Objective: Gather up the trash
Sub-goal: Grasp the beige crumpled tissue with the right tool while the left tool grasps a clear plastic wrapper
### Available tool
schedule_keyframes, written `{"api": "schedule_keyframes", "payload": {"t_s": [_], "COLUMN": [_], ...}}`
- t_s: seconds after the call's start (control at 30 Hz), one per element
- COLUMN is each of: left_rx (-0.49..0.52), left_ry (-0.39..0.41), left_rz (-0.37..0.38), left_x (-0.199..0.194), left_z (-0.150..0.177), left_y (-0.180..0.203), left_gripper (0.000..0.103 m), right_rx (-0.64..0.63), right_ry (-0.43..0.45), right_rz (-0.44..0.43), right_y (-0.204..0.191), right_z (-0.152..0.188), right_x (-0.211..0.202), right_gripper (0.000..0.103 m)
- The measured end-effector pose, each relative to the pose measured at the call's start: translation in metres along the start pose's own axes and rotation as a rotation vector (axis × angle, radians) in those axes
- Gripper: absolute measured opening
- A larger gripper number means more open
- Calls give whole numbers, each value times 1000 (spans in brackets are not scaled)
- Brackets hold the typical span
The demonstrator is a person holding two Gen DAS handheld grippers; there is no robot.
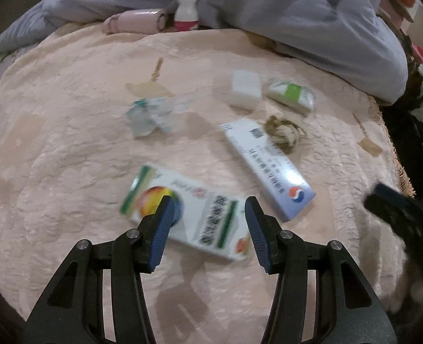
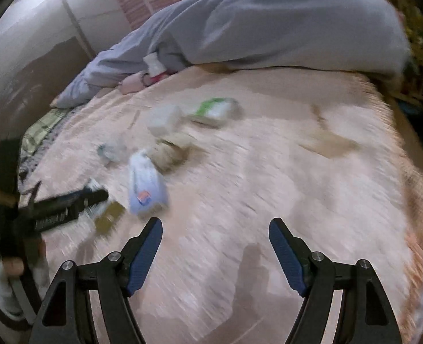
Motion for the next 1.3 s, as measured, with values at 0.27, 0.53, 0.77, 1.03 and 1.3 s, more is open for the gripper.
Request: {"api": "schedule_keyframes", "payload": {"t_s": [0.27, 0.53, 0.77, 1.03, 1.3], "left_rx": [-81, -145, -125, -114, -25], "left_ry": [47, 33, 3, 8, 56], "left_rz": [53, 51, 31, 88, 145], "left_x": [-17, 20, 51, 31, -11], "left_z": [-30, -73, -94, -83, -57], "left_y": [-39, -65, -66, -58, -6], "left_gripper": [50, 50, 49, 18, 18], "right_rx": [11, 87, 36, 8, -16], "right_ry": [-33, -67, -53, 11, 42], "right_rz": [-93, -177, -149, -172, -138], "right_y": [-33, -34, -34, -29, -20], "right_z": [-62, -86, -84, -73, -42], "right_x": [61, 103, 105, 71, 29], "right_gripper": [74, 54, 33, 31, 31]}}
Point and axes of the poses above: each gripper's, at about its wrist camera, not at the fingertips, and x roughly the way its jaws point, y to its right, z to its underside, the point moved 6 cm from there along x, roughly the way its jaws point, and after that the axes turned 10 degrees about -y, right-handed, at the moved point
